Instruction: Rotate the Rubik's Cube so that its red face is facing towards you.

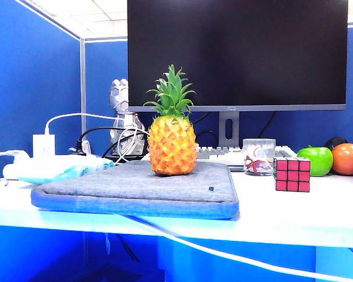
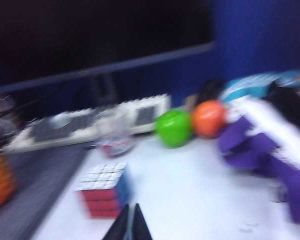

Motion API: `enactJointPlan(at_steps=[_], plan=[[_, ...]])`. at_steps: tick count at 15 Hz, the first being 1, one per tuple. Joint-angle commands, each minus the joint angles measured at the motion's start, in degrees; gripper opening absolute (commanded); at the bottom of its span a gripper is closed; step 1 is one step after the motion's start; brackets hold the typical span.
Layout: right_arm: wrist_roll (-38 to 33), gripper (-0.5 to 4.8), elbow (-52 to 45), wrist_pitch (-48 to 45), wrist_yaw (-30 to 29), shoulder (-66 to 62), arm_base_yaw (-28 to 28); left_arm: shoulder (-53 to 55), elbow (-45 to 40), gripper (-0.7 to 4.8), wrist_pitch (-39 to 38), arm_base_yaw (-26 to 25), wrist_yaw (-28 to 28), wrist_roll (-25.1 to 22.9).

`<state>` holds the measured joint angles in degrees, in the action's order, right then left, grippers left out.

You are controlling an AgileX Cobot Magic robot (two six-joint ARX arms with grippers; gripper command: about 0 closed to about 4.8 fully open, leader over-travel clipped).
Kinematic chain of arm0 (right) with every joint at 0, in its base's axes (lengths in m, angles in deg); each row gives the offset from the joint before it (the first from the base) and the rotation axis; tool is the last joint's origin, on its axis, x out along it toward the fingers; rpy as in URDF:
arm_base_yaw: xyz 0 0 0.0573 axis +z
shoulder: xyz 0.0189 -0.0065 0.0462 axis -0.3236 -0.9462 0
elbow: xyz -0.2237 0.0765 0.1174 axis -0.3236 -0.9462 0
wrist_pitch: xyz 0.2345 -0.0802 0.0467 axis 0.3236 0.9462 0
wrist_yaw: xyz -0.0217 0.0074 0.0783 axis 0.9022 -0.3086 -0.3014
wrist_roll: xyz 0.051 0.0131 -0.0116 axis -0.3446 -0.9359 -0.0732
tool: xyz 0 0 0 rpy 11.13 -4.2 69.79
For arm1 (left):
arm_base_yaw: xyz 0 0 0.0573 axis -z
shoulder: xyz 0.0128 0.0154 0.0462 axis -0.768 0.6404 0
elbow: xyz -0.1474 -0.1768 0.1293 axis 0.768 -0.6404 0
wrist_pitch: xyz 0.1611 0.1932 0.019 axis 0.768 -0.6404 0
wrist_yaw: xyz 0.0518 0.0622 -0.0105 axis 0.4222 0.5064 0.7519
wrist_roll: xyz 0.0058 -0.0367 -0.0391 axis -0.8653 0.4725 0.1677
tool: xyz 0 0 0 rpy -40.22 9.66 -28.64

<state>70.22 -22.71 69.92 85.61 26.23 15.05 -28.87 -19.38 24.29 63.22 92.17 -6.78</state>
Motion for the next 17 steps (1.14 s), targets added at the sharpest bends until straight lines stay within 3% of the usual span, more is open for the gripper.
enactJointPlan(at_steps=[1,5,17], plan=[[-0.17,0.04,-0.52,-0.09,0.02,0.07,-2.60,-0.04,0.11,3.98,0.28,-1.40,-0.44,-0.17],[-0.17,0.04,-0.52,-0.09,0.04,0.07,-2.58,-0.04,0.11,3.98,0.28,-3.43,-0.42,-0.17],[-0.17,0.04,-0.52,-0.11,0.04,0.07,-2.58,-0.04,0.11,3.98,0.28,-3.32,-0.26,-0.17]])
